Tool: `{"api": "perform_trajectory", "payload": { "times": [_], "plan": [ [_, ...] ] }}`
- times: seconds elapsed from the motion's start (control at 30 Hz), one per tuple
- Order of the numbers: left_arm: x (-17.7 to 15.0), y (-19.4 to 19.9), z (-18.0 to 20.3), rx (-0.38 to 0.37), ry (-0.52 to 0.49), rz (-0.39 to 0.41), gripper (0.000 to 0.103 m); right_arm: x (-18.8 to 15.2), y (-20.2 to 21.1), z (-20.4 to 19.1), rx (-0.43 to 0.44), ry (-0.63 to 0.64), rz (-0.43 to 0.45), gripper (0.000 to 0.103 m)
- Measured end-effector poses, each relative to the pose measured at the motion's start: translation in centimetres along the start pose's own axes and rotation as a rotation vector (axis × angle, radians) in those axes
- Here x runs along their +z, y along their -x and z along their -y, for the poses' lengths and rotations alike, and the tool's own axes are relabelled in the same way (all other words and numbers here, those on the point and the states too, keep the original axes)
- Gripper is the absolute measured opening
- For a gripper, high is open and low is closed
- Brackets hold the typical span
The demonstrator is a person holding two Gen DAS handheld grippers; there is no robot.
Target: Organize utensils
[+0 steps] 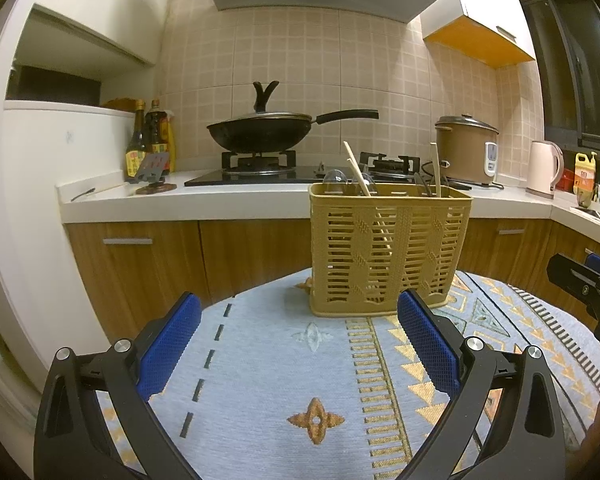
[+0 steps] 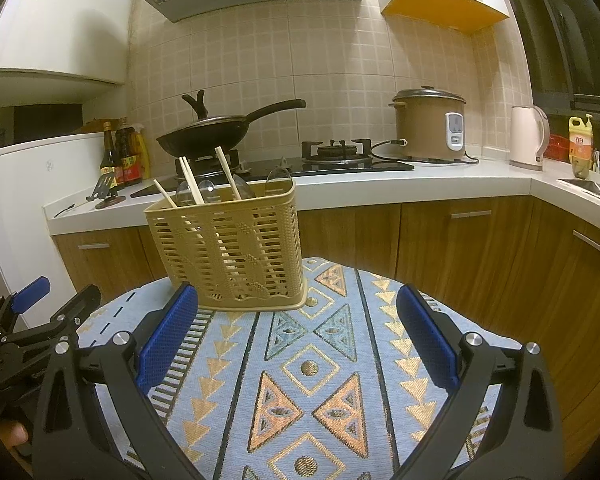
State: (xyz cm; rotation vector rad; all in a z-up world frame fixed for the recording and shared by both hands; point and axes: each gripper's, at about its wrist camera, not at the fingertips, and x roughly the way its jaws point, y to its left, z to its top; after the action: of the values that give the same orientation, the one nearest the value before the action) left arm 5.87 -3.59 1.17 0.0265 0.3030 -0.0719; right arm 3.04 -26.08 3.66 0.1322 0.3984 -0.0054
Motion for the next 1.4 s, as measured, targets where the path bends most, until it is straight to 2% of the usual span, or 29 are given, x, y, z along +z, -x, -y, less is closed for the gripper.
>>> {"api": "perform_trajectory", "payload": {
  "times": [1.4],
  "plan": [
    [-0.2,0.05,0.09,0.004,-0.025,-0.007,0.095,-0.03,0.31,-0.3,-0.008,-0.008,0.003,0.095]
  ]
}}
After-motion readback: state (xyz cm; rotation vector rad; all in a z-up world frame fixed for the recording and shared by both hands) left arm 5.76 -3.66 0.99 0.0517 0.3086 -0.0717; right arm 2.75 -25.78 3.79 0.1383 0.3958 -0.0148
